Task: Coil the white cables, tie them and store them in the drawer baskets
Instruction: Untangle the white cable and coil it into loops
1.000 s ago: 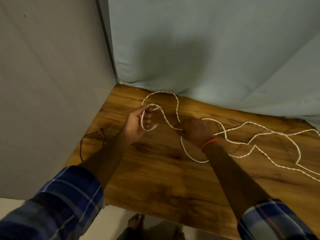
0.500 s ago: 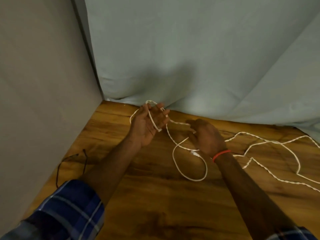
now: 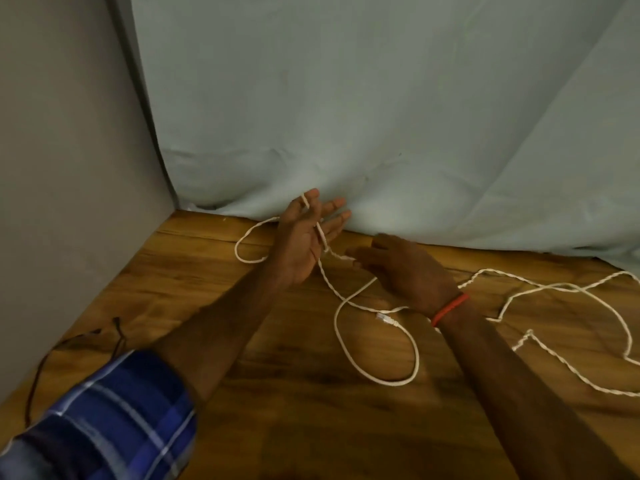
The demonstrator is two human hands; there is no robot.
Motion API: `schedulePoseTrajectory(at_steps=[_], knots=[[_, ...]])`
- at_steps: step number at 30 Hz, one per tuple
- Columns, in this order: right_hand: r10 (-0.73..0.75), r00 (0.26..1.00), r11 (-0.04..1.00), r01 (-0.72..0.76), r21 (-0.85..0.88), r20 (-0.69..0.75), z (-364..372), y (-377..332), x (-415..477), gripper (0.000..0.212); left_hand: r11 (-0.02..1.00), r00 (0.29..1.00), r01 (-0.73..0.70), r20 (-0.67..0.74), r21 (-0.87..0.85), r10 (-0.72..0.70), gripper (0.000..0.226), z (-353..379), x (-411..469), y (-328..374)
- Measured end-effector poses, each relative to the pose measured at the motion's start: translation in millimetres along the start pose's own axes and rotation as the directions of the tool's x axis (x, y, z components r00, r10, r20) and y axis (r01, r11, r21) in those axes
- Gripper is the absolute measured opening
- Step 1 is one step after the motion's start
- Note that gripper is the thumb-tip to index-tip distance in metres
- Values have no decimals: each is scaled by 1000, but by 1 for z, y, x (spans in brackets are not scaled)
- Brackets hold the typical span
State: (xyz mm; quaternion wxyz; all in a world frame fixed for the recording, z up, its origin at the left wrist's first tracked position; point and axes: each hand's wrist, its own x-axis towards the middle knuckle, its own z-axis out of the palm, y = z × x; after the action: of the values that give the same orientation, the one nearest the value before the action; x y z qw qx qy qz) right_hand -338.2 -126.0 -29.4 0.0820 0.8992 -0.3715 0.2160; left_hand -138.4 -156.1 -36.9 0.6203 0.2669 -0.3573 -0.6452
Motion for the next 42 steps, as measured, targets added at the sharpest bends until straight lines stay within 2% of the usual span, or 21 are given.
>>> schedulePoseTrajectory(at_steps=[2, 4, 5, 9, 12, 15, 19, 25, 28, 32, 37, 40, 42], knots=[[0, 1000, 1000, 0, -12, -26, -3, 1, 4, 23, 991, 998, -29, 56, 133, 22, 39, 1, -3, -7], [-28, 999, 999, 28, -24, -25, -8, -1, 6, 29, 980, 994, -68, 100, 187, 50, 37, 1, -7, -12], [-50, 999, 999, 49, -23, -16, -10, -3, 6, 32, 975, 991, -93, 117, 200, 71, 33, 1, -8, -14], [-25, 999, 1000, 24, 12, 24, -13, -6, 8, 23, 936, 979, -177, 154, 305, 135, 16, 3, -12, -17], [5, 997, 997, -10, 73, 74, -7, -10, 8, 27, 931, 974, -210, 145, 297, 174, 12, 1, -16, -22], [-30, 999, 990, 23, 138, 45, 2, -17, 1, 33, 942, 966, -237, 158, 238, 203, 11, -2, -24, -25], [-31, 999, 980, 36, 194, -27, 0, -34, -9, 29, 932, 959, -272, 148, 241, 241, 24, -6, -45, -22], [-27, 996, 978, 44, 206, -85, -30, -77, -28, 27, 832, 929, -368, 136, 415, 343, 36, 5, -98, -12], [45, 985, 959, 3, 283, -164, -52, -99, -40, 24, 780, 917, -392, 142, 488, 372, 41, 20, -127, -6], [177, 939, 945, -78, 317, -296, -79, -124, -58, 20, 765, 906, -423, 216, 486, 364, 43, 38, -161, 0], [328, 866, 922, -205, 330, -378, -107, -141, -85, 50, 661, 910, -415, 282, 625, 304, 44, 62, -201, 13], [276, 906, 935, -175, 308, -320, -131, -151, -109, 46, 627, 907, -417, 351, 658, 234, 45, 74, -225, 17], [159, 965, 977, -123, 174, -209, -146, -150, -124, 37, 635, 898, -427, 388, 644, 210, 38, 76, -236, 19]])
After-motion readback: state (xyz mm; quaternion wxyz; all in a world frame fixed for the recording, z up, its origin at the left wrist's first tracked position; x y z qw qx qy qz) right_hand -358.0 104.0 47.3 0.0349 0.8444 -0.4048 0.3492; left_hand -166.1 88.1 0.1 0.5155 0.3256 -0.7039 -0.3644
